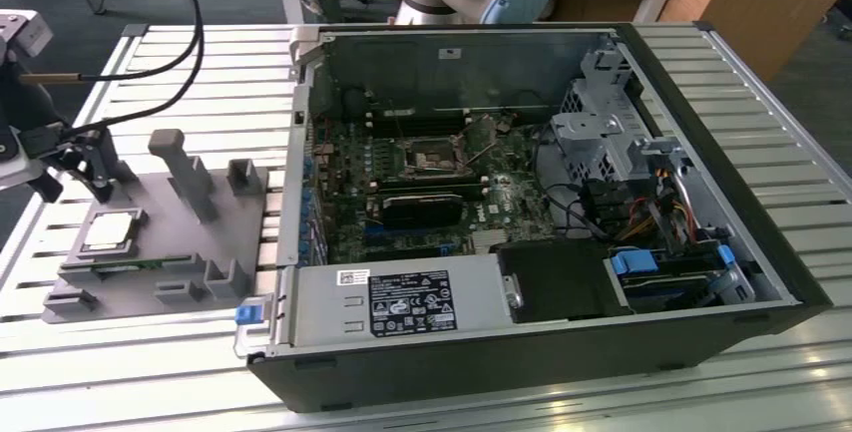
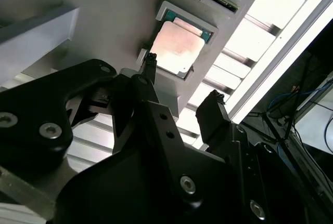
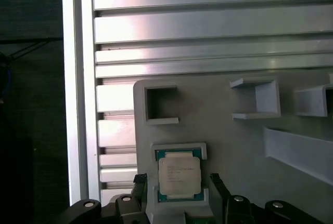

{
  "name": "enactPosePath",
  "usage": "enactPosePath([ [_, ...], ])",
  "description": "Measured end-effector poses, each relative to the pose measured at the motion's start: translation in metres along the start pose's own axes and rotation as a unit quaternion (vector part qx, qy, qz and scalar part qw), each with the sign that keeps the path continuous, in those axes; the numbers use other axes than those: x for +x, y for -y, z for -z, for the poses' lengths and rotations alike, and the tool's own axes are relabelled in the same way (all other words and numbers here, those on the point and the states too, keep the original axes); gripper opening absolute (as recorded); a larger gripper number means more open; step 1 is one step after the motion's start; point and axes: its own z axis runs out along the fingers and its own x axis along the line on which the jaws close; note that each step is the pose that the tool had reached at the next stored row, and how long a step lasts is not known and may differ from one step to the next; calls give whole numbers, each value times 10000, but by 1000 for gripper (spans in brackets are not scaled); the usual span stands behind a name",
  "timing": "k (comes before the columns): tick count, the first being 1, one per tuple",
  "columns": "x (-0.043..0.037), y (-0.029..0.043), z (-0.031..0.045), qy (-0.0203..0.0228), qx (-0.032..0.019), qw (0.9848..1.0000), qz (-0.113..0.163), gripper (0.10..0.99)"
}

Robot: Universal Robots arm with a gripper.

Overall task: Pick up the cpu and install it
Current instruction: 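Pick up the cpu and move it towards the insertion slot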

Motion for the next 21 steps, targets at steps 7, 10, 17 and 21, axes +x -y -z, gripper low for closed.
enactPosePath([
  [7, -3, 24, -95, 0, 0, 10000, 6, 588],
  [10, -5, 34, -134, 0, 0, 10000, 8, 588],
  [17, -7, 45, -226, 0, 0, 10000, 12, 588],
  [21, -8, 48, -272, -1, 0, 10000, 15, 588],
])
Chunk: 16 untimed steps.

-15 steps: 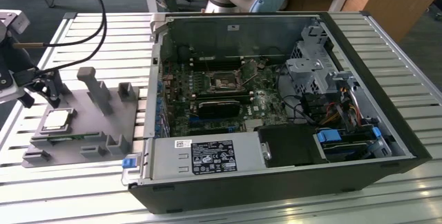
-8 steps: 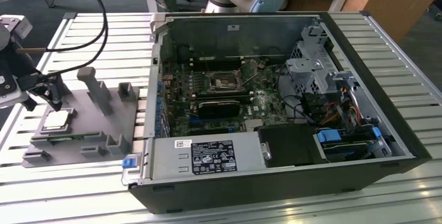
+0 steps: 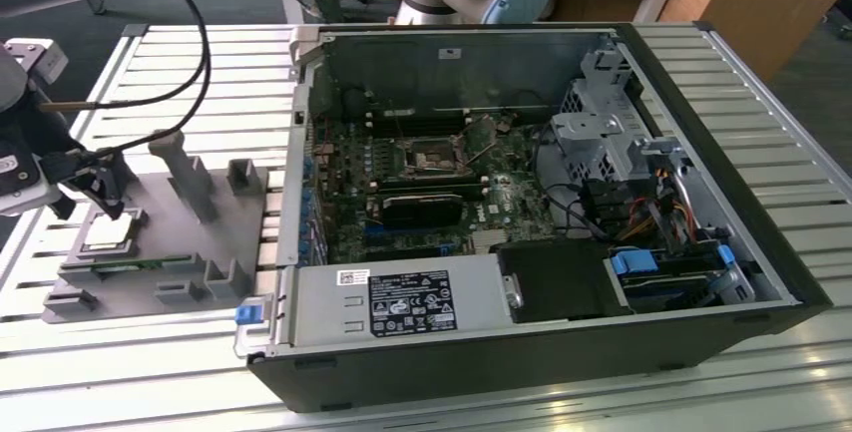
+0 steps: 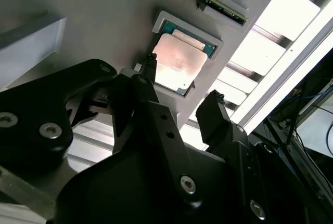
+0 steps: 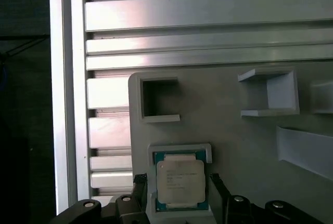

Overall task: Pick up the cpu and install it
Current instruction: 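Pick up the cpu and move it towards the insertion slot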

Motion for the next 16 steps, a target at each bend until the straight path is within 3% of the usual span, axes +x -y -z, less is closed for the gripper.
enactPosePath([
  [12, -4, 33, -136, 2, 0, 10000, 1, 588],
  [16, -3, 54, -143, 46, -3, 10000, 1, 588],
])
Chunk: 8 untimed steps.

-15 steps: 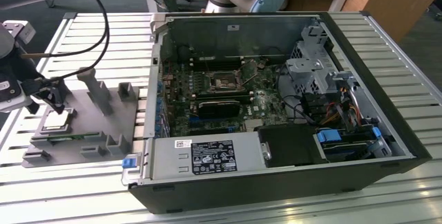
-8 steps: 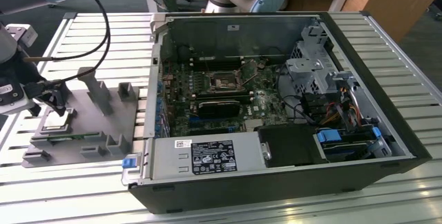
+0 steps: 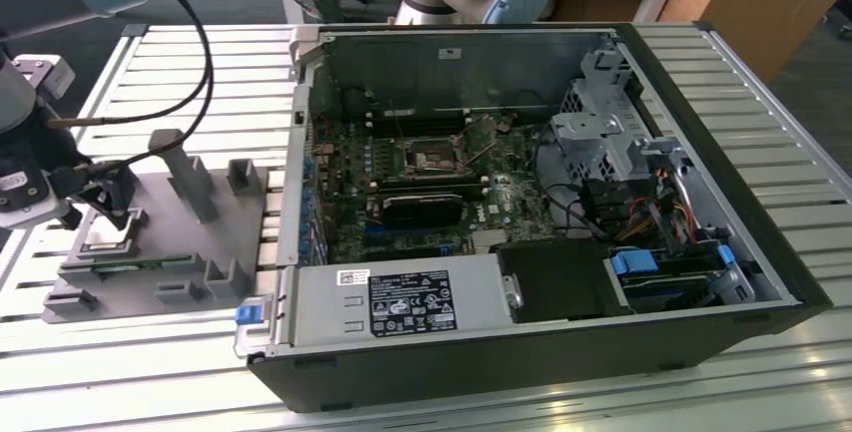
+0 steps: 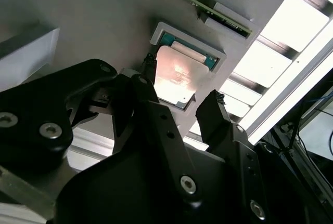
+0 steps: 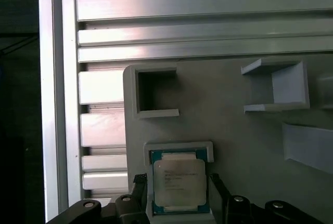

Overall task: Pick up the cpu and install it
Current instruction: 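Pick up the cpu and move it towards the insertion slot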

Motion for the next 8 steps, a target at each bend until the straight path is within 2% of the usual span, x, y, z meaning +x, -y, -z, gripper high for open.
enactPosePath([
  [4, -1, 5, 0, 23, -1, 10000, 2, 588],
  [8, 0, 6, -4, 24, -1, 10000, 2, 588],
])
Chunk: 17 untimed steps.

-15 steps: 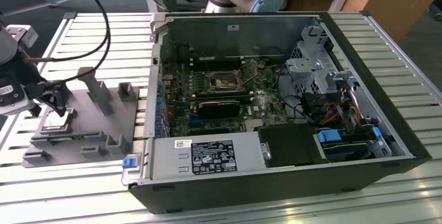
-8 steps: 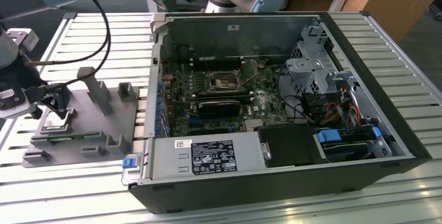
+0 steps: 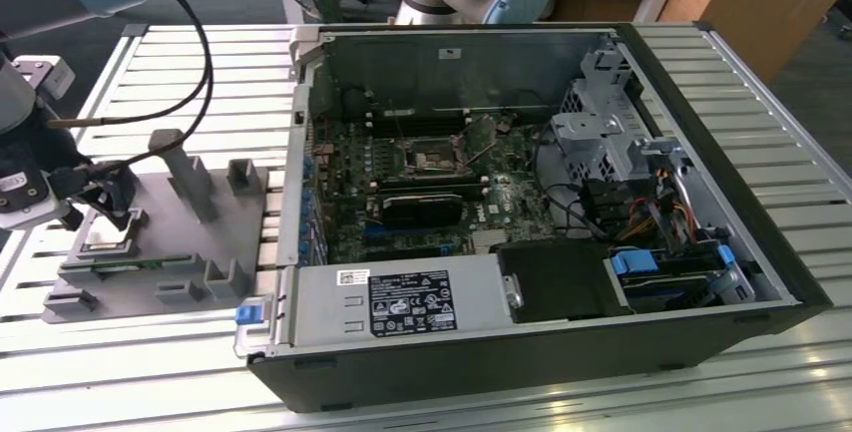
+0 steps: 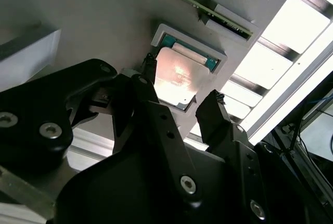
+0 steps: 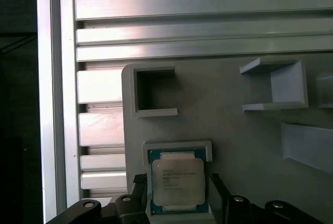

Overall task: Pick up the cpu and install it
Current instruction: 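Pick up the cpu and move it towards the insertion slot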

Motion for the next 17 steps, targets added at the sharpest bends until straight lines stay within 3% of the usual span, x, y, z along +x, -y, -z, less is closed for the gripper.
enactPosePath([
  [5, 0, 0, -9, 0, 0, 10000, 0, 600],
  [6, 0, 1, -12, 0, 0, 10000, 0, 659],
  [17, 0, 5, -96, 23, -1, 10000, 1, 659],
])
